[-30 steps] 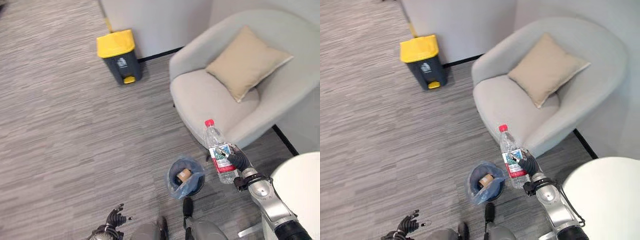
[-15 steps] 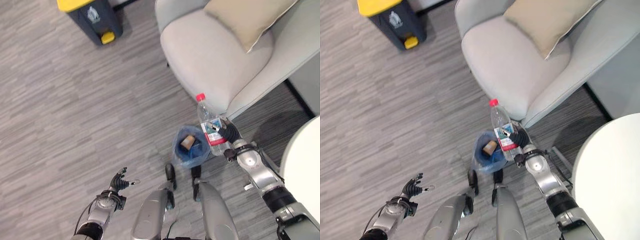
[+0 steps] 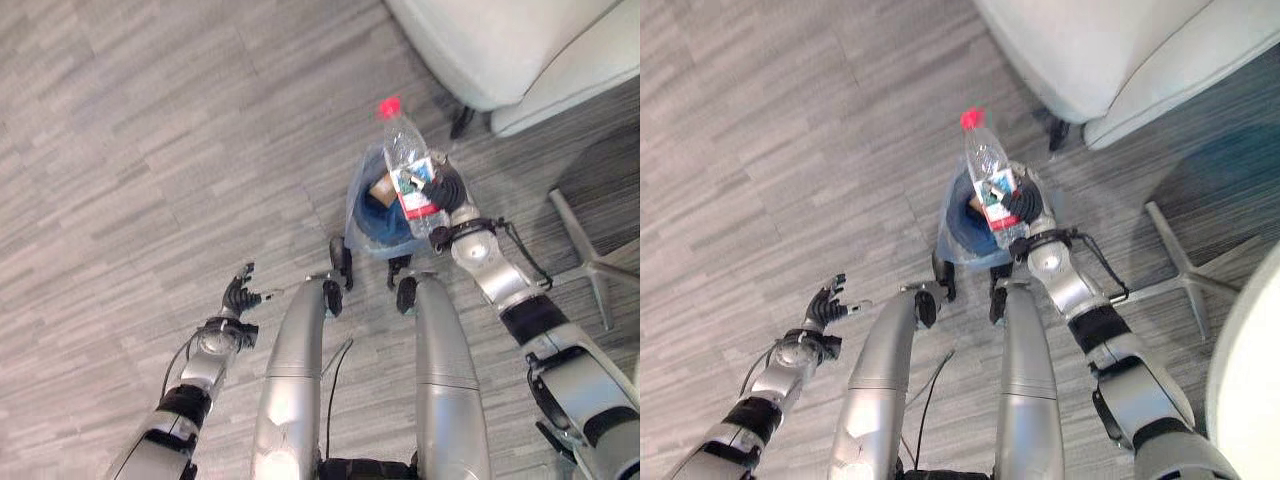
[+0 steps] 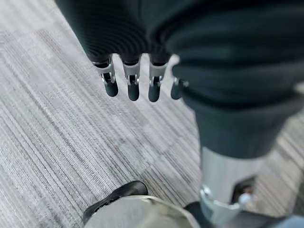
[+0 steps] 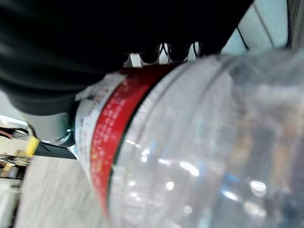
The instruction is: Gather garbage on tea table into small bin, then transfer packed bag to large trash can.
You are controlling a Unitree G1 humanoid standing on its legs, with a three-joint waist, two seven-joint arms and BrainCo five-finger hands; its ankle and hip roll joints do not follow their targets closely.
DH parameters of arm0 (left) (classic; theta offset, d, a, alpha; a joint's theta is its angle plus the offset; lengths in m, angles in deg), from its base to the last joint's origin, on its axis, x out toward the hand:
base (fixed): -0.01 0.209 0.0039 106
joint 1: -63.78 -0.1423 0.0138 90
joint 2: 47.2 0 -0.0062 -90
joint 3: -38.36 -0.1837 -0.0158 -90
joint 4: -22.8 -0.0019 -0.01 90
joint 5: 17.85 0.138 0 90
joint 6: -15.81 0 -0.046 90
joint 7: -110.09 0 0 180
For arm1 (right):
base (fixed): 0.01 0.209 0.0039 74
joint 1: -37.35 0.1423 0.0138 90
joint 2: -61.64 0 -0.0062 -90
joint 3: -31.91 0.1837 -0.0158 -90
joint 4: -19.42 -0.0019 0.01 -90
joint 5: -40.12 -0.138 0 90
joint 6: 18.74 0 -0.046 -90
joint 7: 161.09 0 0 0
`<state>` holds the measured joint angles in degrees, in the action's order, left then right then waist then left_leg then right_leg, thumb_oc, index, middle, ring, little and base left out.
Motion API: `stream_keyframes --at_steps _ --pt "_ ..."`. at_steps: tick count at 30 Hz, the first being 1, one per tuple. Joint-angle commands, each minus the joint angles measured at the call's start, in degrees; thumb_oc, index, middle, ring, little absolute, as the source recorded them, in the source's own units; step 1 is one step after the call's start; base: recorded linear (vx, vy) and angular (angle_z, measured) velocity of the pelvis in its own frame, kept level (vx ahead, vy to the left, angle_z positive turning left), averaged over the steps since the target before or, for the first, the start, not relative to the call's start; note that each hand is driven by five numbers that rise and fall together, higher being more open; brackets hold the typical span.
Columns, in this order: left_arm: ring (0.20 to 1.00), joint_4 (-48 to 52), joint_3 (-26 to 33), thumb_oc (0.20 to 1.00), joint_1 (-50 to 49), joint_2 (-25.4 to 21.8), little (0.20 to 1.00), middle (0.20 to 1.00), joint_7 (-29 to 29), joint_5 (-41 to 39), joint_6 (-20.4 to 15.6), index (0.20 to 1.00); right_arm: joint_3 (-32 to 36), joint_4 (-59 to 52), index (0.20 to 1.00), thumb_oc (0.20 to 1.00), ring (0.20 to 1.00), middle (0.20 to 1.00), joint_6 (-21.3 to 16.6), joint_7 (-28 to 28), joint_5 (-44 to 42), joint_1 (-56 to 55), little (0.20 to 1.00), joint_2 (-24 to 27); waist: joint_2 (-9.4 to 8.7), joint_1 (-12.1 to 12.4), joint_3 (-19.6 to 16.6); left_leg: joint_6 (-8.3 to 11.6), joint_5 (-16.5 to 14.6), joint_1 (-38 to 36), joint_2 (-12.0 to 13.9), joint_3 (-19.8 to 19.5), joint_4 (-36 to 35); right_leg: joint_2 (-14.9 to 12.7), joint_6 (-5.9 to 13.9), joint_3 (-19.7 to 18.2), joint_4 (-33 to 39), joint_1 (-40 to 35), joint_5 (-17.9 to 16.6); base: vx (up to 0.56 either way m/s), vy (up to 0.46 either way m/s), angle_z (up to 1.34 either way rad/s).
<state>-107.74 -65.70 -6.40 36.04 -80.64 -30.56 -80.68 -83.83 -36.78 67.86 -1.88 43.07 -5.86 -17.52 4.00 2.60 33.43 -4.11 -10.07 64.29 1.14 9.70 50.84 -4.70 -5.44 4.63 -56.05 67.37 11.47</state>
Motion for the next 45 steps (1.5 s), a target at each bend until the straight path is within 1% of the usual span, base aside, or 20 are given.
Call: stream_keyframes --at_steps 1,6,7,8,9,11,16,18,19,20,22,24,26,29,32,34,42,43,44,45 --pt "1.0 1.0 -2.6 1.0 -5.0 -1.5 1.0 1.0 -1.9 -2.9 -1.3 1.0 -0.6 -1.8 0.2 0.2 0.2 0.2 -2.0 -3.7 1.3 -0.5 0.2 -1.6 0.55 -0.2 -7.2 2.23 -1.9 2.9 0.2 -3.9 -1.1 -4.2 6.53 -1.5 7.2 1.1 -0.9 -0.01 0.021 0.06" --pt "1.0 1.4 -3.7 1.0 -4.6 -1.6 1.0 1.0 -2.5 -3.9 -1.7 1.0 -1.2 3.1 0.2 0.2 0.2 0.2 -1.5 -5.2 1.0 2.6 0.2 -2.4 1.32 1.1 -8.1 1.96 -1.9 7.2 -0.8 -4.4 0.7 -5.0 6.18 -1.6 4.5 5.4 -0.4 0.0 0.024 0.08" --pt "1.0 1.4 -3.8 1.0 -4.6 -1.5 1.0 1.0 -2.5 -3.9 -1.7 1.0 -1.5 4.0 0.448 0.448 0.448 0.448 -1.2 -5.2 0.9 2.7 0.448 -2.4 1.36 1.2 -8.4 1.94 -1.9 7.6 -0.9 -4.4 0.8 -5.1 6.17 -1.7 4.3 5.7 -0.4 0.0 0.014 0.11" --pt "1.0 1.4 -3.8 1.0 -4.6 -1.5 1.0 1.0 -2.5 -3.9 -1.7 1.0 -1.5 4.0 0.671 0.671 0.671 0.671 -1.3 -5.2 0.9 2.7 0.671 -2.4 1.36 1.2 -8.5 1.94 -1.9 7.7 -0.9 -4.4 0.9 -5.1 6.17 -1.7 4.3 5.8 -0.4 0.0 0.009 0.12" --pt "1.0 1.4 -3.8 1.0 -4.6 -1.5 1.0 1.0 -2.5 -3.8 -1.7 1.0 -1.5 4.3 1.0 1.0 1.0 1.0 -1.2 -5.1 0.9 2.8 1.0 -2.4 1.37 1.4 -8.7 1.92 -1.9 8.2 -1.0 -4.5 1.0 -5.2 6.16 -1.6 4.1 6.3 -0.4 -0.01 -0.007 0.1" --pt "1.0 1.7 -3.9 1.0 -4.5 -1.4 1.0 1.0 -2.4 -3.8 -1.6 1.0 -1.8 5.3 1.0 1.0 1.0 1.0 -0.7 -5.0 1.2 2.5 1.0 -2.0 1.21 1.7 -9.4 1.93 -1.5 8.7 -1.4 -4.7 0.5 -5.4 6.15 -1.4 4.3 6.6 -0.7 -0.01 -0.007 0.04" --pt "1.0 1.4 -3.6 1.0 -4.7 -1.0 1.0 1.0 -2.1 -3.2 -1.4 1.0 -2.6 3.6 1.0 1.0 1.0 1.0 -0.5 -3.8 2.9 0.5 1.0 -1.0 0.58 1.6 -10.5 1.95 -1.2 8.2 -1.4 -5.3 -0.5 -5.1 6.22 -1.1 5.2 6.1 -1.1 -0.01 -0.006 0.03" --pt "1.0 1.1 -3.3 1.0 -5.0 -0.6 1.0 1.0 -1.7 -2.4 -1.2 1.0 -3.8 1.4 1.0 1.0 1.0 1.0 -0.6 -2.5 5.8 -1.3 1.0 0.7 -0.19 1.2 -11.4 2.1 -0.9 7.3 -1.3 -5.5 -2.3 -4.8 6.47 -0.9 6.7 5.2 -1.6 0.0 0.0 0.0" --pt "1.0 1.1 -3.3 1.0 -5.1 -0.5 1.0 1.0 -1.7 -2.4 -1.2 1.0 -3.8 1.3 1.0 1.0 1.0 1.0 -0.6 -2.5 5.8 -1.3 1.0 0.8 -0.17 1.2 -11.4 2.1 -0.9 7.2 -1.3 -5.5 -2.4 -4.8 6.47 -0.9 6.7 5.2 -1.7 -0.04 -0.025 -0.04" --pt "1.0 0.7 -3.0 1.0 -5.1 -0.2 1.0 1.0 -1.6 -1.7 -1.2 1.0 -4.6 -0.8 1.0 1.0 1.0 1.0 -0.6 -1.9 8.3 -2.0 1.0 2.5 -0.69 0.9 -11.8 2.3 -0.5 6.0 -1.0 -5.8 -4.5 -4.7 6.76 -0.7 8.7 4.0 -2.1 -0.04 -0.024 -0.06" --pt "1.0 0.5 -2.6 1.0 -5.1 -0.1 1.0 1.0 -1.5 -1.2 -1.1 1.0 -5.3 -2.7 1.0 1.0 1.0 1.0 -0.8 -1.5 10.8 -2.9 1.0 4.0 -1.2 0.5 -12.1 2.52 -0.3 4.8 -0.7 -5.9 -6.2 -4.7 7.05 -0.6 10.5 2.8 -2.5 -0.05 -0.031 -0.06" --pt "1.0 0.4 -2.5 1.0 -5.2 0.0 1.0 1.0 -1.5 -0.9 -1.1 1.0 -5.7 -3.6 1.0 1.0 1.0 1.0 -0.9 -1.1 11.9 -3.4 1.0 4.8 -1.35 0.4 -12.1 2.58 0.0 4.2 -0.6 -5.9 -7.1 -4.6 7.18 -0.4 11.4 2.1 -2.8 -0.04 -0.025 -0.02" --pt "1.0 0.0 -2.5 1.0 -5.7 -0.1 1.0 1.0 -1.1 0.1 -1.1 1.0 -8.9 -4.2 1.0 1.0 1.0 1.0 -0.8 0.0 17.3 -3.8 1.0 7.3 -1.8 0.2 -12.2 2.86 0.6 2.9 -0.3 -6.3 -9.3 -4.6 7.58 0.0 13.5 0.8 -3.2 -0.04 -0.042 -0.04" --pt "1.0 -0.8 -2.8 1.0 -5.5 -0.6 1.0 1.0 -1.2 0.8 -1.2 1.0 -13.4 -0.9 1.0 1.0 1.0 1.0 0.2 1.1 22.2 -2.6 1.0 8.3 -1.95 0.2 -12.3 3.12 1.1 2.3 -0.3 -6.5 -10.8 -4.6 7.82 0.3 14.9 0.1 -3.5 -0.03 -0.042 -0.03" --pt "1.0 -1.2 -3.3 1.0 -5.1 -1.0 1.0 1.0 -1.4 0.7 -1.6 1.0 -16.6 2.4 1.0 1.0 1.0 1.0 0.9 1.4 24.5 -1.1 1.0 7.9 -1.84 0.5 -12.2 3.18 1.6 2.4 -0.5 -6.7 -11.4 -4.7 7.95 0.3 15.2 0.3 -3.6 -0.02 -0.027 0.07" --pt "1.0 -1.7 -4.3 1.0 -4.2 -1.5 1.0 1.0 -2.0 0.2 -1.9 1.0 -21.9 9.2 1.0 1.0 1.0 1.0 3.0 1.7 28.7 2.3 1.0 6.3 -1.35 0.8 -12.2 3.37 2.4 4.0 -0.8 -6.9 -11.5 -4.9 7.94 0.4 14.8 1.9 -3.9 -0.04 -0.044 0.06" --pt "1.0 -2.8 -5.8 1.0 -2.4 -1.6 1.0 1.0 -2.8 -0.4 -2.5 1.0 -29.3 22.5 1.0 1.0 1.0 1.0 5.8 3.9 34.9 4.1 1.0 1.0 -0.29 1.8 -12.4 3.71 4.2 8.8 -1.6 -7.7 -11.5 -5.3 7.87 0.9 13.1 6.8 -4.2 -0.01 -0.029 0.06" --pt "1.0 -3.0 -5.9 1.0 -2.2 -1.6 1.0 1.0 -2.8 -0.4 -2.5 1.0 -29.4 23.4 0.558 0.558 0.558 0.558 5.8 4.3 34.9 3.8 0.558 0.1 -0.18 2.0 -12.5 3.69 4.4 9.0 -1.7 -7.7 -11.7 -5.2 7.87 1.0 13.2 7.0 -4.3 -0.01 -0.011 0.08" --pt "1.0 -2.9 -6.0 1.0 -2.1 -1.5 1.0 1.0 -2.8 -0.3 -2.5 1.0 -29.3 24.0 0.2 0.2 0.2 0.2 5.8 4.3 34.6 3.6 0.2 -0.5 -0.15 2.1 -12.6 3.67 4.5 9.1 -1.8 -7.7 -11.9 -5.2 7.89 1.1 13.3 7.1 -4.4 -0.01 -0.009 0.08" --pt "1.0 -3.0 -6.1 1.0 -1.9 -1.3 1.0 1.0 -2.7 -0.3 -2.4 1.0 -29.0 24.6 0.2 0.2 0.2 0.2 5.6 4.3 33.9 3.2 0.2 -1.0 -0.12 2.1 -12.7 3.65 4.7 9.2 -1.8 -7.7 -12.2 -5.2 7.92 1.2 13.4 7.3 -4.4 -0.01 -0.005 0.06"
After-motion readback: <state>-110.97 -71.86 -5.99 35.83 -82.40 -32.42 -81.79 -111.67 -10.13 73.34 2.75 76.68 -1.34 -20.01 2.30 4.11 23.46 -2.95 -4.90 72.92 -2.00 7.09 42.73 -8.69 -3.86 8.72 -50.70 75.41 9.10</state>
